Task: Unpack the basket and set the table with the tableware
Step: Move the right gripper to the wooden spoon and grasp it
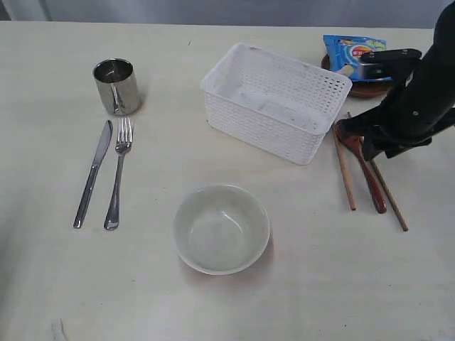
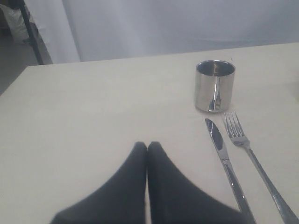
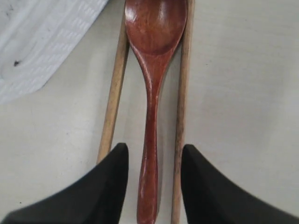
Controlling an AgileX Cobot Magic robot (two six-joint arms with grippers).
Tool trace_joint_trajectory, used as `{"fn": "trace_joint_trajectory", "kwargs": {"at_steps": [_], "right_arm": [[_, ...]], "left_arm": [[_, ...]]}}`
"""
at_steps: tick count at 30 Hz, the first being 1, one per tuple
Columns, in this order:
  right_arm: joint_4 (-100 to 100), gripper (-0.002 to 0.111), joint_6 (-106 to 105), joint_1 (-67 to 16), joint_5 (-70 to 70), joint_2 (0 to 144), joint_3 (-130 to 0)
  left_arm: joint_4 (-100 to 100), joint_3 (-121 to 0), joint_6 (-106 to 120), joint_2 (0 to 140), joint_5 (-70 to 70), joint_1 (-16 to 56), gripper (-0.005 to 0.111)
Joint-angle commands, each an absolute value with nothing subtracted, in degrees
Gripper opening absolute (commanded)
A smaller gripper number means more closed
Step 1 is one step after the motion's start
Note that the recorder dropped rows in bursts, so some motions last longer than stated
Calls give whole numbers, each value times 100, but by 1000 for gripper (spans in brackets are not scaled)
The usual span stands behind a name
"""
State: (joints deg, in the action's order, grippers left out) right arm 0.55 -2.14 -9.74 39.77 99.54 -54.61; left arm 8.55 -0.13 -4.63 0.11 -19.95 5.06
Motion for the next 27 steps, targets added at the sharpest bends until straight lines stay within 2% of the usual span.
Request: {"fn": "trace_joint_trajectory", "kwargs": {"at_steps": [1,21,27], "right_arm": [[0,37,-299,-962,3622,9976,-5271],[161,34,-299,-962,3597,10360,-5249],[634,34,-873,-962,3597,10446,-5249]], "left_arm": [[857,0,-476,0,-1992,535,0],[857,0,-476,0,-1992,535,0],[880,0,-476,0,-1992,535,0]]}}
